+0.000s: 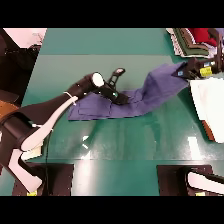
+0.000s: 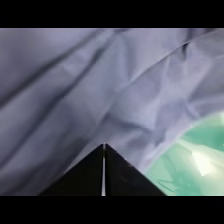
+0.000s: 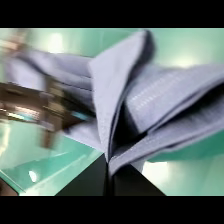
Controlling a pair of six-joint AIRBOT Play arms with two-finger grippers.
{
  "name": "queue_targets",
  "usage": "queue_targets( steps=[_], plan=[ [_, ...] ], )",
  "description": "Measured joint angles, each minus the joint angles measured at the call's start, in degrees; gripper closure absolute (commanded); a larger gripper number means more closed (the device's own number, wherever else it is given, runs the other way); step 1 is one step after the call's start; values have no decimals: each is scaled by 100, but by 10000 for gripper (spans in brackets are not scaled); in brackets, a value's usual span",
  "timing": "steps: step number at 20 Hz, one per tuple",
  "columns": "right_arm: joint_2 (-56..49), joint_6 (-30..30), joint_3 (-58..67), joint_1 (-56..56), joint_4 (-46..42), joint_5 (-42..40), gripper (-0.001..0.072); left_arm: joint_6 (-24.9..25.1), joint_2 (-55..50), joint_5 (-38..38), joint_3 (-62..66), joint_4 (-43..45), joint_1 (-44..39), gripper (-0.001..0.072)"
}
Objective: Fold the shirts.
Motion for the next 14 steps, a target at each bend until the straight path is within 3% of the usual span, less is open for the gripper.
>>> queue_targets(
  steps=[8, 14],
  plan=[
    [15, 262, 767, 841, -13, -280, 697, 13, -304, 37, 131, -83, -413, 678],
    [13, 101, 861, 1209, -7, -527, 697, 17, -55, -264, 133, -17, -247, 678]
  ],
)
